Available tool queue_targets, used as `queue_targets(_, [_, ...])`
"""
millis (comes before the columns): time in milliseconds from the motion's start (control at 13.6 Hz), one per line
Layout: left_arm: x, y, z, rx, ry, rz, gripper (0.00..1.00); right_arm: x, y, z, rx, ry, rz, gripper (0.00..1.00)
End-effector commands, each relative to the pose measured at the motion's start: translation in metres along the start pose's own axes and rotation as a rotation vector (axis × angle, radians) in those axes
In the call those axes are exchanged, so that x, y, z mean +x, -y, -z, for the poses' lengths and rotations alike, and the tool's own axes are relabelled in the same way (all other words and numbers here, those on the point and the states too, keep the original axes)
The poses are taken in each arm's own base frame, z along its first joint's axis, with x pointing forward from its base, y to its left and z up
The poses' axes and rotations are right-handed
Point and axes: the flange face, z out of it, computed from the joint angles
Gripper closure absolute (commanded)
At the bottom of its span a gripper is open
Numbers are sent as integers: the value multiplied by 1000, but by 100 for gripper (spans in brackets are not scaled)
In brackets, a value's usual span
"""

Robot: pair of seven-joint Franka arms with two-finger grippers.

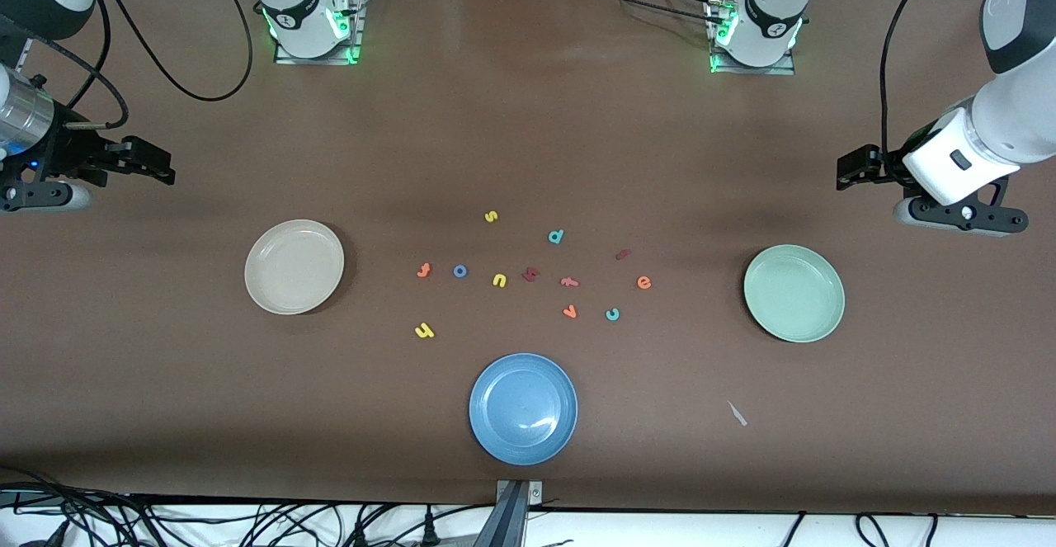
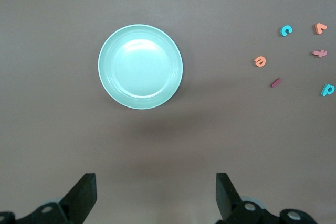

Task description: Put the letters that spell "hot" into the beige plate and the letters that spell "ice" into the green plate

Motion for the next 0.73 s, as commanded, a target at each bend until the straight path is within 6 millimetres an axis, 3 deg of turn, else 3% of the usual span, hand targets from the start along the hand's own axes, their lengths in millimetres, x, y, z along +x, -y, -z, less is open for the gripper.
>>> queue_targets(0, [3, 0, 6, -4, -5, -21, 0, 0, -2, 4, 13, 6, -2, 0])
queue_targets(661, [2, 1, 8, -2, -12, -23, 0, 0, -2, 3, 13, 9, -2, 0])
